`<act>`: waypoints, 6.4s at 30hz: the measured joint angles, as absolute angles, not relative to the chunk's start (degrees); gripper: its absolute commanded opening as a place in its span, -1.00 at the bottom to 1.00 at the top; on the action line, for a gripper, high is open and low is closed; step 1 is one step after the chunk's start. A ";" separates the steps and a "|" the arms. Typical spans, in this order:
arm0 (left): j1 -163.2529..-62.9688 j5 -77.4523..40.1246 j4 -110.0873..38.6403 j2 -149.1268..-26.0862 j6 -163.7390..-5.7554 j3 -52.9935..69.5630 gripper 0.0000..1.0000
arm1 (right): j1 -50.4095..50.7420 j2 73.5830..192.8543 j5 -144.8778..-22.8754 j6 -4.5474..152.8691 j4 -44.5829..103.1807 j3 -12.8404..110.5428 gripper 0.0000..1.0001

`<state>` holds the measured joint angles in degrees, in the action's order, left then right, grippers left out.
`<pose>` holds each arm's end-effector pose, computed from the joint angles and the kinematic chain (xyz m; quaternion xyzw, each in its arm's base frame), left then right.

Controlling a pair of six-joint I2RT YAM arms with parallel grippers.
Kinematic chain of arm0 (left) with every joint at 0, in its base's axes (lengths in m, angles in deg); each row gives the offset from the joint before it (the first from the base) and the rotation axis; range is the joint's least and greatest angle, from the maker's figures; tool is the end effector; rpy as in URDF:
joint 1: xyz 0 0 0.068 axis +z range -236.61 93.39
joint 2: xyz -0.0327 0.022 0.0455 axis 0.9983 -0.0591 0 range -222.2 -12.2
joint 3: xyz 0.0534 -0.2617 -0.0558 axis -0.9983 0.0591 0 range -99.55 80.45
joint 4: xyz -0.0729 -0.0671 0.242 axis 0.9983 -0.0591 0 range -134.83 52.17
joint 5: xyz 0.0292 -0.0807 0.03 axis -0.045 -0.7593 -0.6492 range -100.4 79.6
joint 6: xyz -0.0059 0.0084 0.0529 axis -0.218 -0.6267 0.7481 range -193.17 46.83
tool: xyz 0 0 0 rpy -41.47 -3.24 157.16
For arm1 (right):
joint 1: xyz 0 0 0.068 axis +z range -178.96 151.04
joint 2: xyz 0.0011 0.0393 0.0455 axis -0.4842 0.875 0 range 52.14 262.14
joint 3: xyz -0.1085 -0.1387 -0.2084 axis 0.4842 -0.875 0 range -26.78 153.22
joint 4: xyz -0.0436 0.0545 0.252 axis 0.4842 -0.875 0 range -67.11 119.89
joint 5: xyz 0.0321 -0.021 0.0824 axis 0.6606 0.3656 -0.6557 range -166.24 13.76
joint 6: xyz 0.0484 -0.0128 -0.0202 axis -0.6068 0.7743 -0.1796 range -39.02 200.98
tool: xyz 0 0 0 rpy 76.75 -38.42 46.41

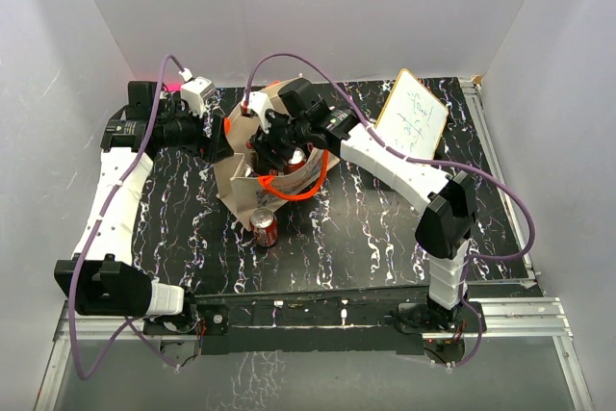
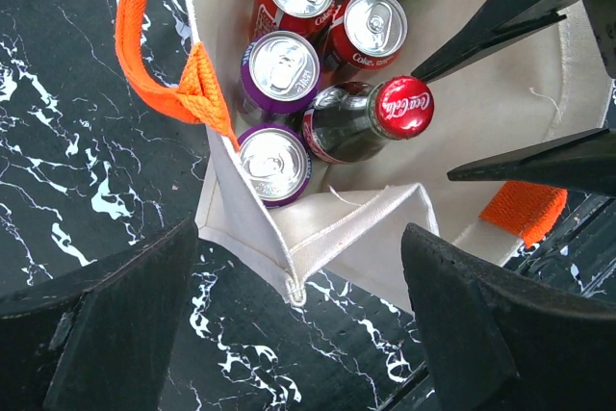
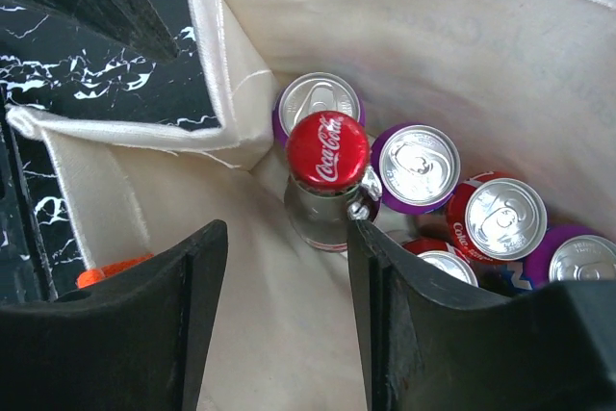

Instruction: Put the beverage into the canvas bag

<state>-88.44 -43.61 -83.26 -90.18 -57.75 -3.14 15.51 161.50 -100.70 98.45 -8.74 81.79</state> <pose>0.2820 -0.0285 0.3890 0.2499 0.8399 -0.2089 0.4341 0.3006 0.3156 0.3515 -0.5323 0.7111 0.2837 0.3613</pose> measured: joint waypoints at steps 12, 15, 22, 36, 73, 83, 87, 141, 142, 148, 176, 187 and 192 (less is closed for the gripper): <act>-88.41 -44.34 -83.26 -89.34 -57.18 -3.18 0.73 | 15.51 162.57 -101.69 97.69 -9.37 84.59 0.36; -88.35 -44.55 -83.26 -89.32 -57.05 -3.18 0.73 | 15.51 163.49 -101.64 97.34 -9.26 86.16 0.39; -87.72 -45.30 -83.26 -89.04 -56.70 -3.18 0.73 | 15.51 166.94 -101.19 96.40 -8.85 89.31 0.31; -87.10 -45.69 -83.26 -88.34 -56.33 -3.18 0.73 | 13.76 169.04 -97.16 95.24 -7.56 89.42 -0.85; -87.10 -49.30 -83.17 -88.93 -55.74 -4.32 0.72 | 10.66 155.69 -98.89 99.78 0.20 69.49 -0.63; -87.10 -51.42 -82.95 -88.86 -54.73 -4.45 0.72 | 9.89 162.02 -103.04 98.97 -1.48 77.03 -0.38; -87.10 -51.59 -82.95 -88.60 -54.53 -4.45 0.72 | 9.89 162.64 -103.26 98.93 -2.49 78.16 -0.10; -112.44 -44.66 -105.44 -92.40 -22.45 -20.08 0.57 | -3.07 145.67 -106.41 94.60 -15.62 80.48 0.83; -114.34 -43.53 -106.53 -92.99 -20.66 -20.14 0.57 | -3.03 144.47 -106.41 94.63 -15.64 79.06 0.84; -126.75 -37.76 -111.39 -95.68 -12.66 -19.18 0.63 | -3.20 141.92 -105.75 94.45 -15.58 75.65 0.84; -133.57 -24.21 -97.75 -95.86 11.39 10.52 0.81 | -12.54 136.30 -109.91 89.03 -13.11 69.86 0.82; -129.51 -23.40 -95.89 -99.68 14.99 10.61 0.65 | -12.97 137.02 -111.41 87.83 -12.19 69.86 0.82; -129.09 -23.29 -95.93 -99.68 15.67 10.94 0.51 | -13.30 137.04 -111.98 87.28 -11.95 69.86 0.81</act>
<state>-129.09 -23.29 -95.93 -99.68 15.67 10.94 -13.30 137.04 -111.98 87.28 -11.95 69.86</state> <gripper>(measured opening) 0.801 0.907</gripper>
